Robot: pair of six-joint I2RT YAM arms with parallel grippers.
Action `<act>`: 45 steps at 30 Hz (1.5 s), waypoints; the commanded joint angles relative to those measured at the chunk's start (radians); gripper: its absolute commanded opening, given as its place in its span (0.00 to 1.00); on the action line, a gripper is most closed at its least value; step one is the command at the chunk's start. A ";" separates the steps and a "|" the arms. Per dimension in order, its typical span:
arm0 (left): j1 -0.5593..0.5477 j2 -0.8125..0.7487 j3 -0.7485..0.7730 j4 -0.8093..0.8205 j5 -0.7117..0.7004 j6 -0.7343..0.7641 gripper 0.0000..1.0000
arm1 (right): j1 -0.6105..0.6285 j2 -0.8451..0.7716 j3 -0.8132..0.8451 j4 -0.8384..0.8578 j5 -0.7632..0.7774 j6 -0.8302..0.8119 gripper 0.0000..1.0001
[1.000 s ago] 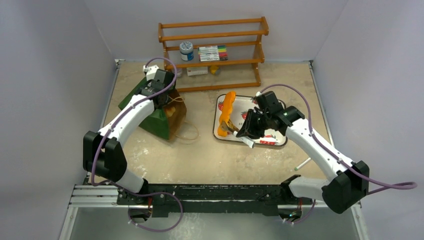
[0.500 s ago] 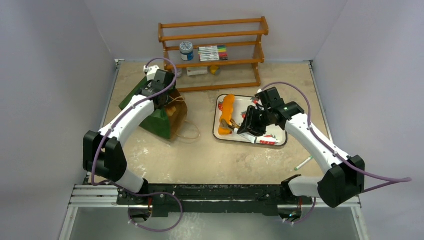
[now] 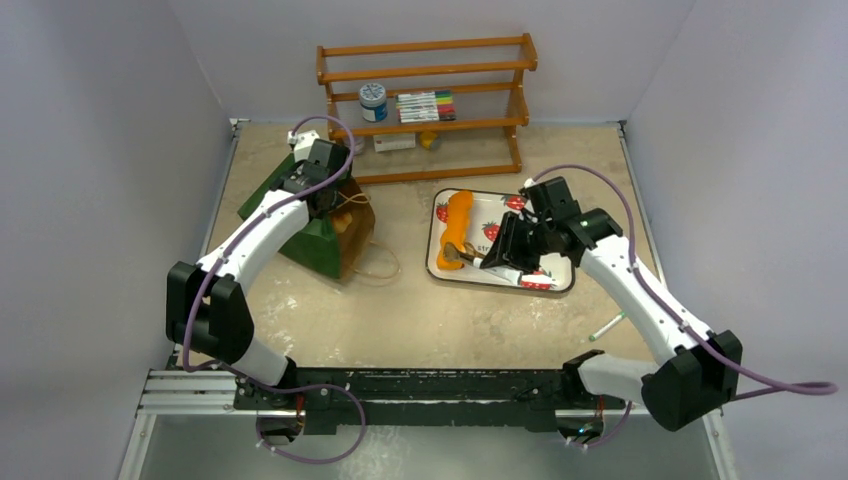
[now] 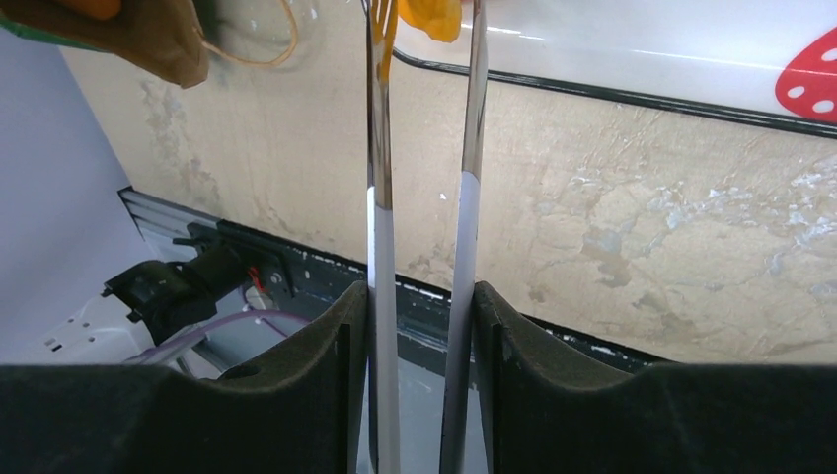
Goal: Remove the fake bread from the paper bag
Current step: Place the fake bread in the container.
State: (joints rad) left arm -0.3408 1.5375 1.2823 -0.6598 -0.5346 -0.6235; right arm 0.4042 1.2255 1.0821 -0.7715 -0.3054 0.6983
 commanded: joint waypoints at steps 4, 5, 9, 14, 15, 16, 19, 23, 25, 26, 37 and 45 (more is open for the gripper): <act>0.004 -0.024 0.009 0.037 0.001 0.010 0.00 | -0.008 -0.092 0.002 -0.065 0.003 0.010 0.42; 0.003 -0.025 0.009 0.037 0.001 0.009 0.00 | -0.007 -0.097 -0.001 -0.069 0.004 0.012 0.42; 0.005 -0.027 0.006 0.036 0.002 0.007 0.00 | -0.008 -0.123 -0.020 -0.081 0.008 0.021 0.41; 0.003 -0.036 -0.005 0.032 0.002 0.006 0.00 | -0.008 -0.170 -0.049 -0.107 0.014 0.031 0.41; 0.003 -0.037 -0.007 0.032 0.001 0.005 0.00 | -0.008 -0.180 -0.052 -0.114 0.018 0.032 0.41; 0.003 -0.038 -0.008 0.030 0.001 0.007 0.00 | -0.007 -0.188 -0.054 -0.122 0.020 0.032 0.41; 0.004 -0.045 -0.015 0.027 -0.001 0.008 0.00 | -0.007 -0.214 -0.051 -0.146 0.040 0.036 0.41; 0.005 -0.051 -0.021 0.021 0.002 0.013 0.00 | -0.007 -0.240 -0.036 -0.164 0.056 0.041 0.41; 0.004 -0.057 -0.022 0.016 0.002 0.016 0.00 | -0.008 -0.248 -0.024 -0.172 0.059 0.043 0.40; 0.004 -0.060 -0.021 0.015 0.002 0.019 0.00 | -0.007 -0.251 -0.015 -0.176 0.061 0.042 0.40; 0.004 -0.078 -0.013 -0.015 0.016 0.043 0.00 | -0.007 -0.264 0.114 -0.193 0.078 0.036 0.37; 0.003 -0.083 0.018 -0.053 0.031 0.049 0.00 | -0.007 -0.248 0.133 -0.084 -0.003 0.035 0.35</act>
State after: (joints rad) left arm -0.3408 1.4971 1.2633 -0.7029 -0.5198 -0.5823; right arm 0.3988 0.9806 1.1851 -0.9504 -0.2481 0.7246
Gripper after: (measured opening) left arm 0.010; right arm 0.360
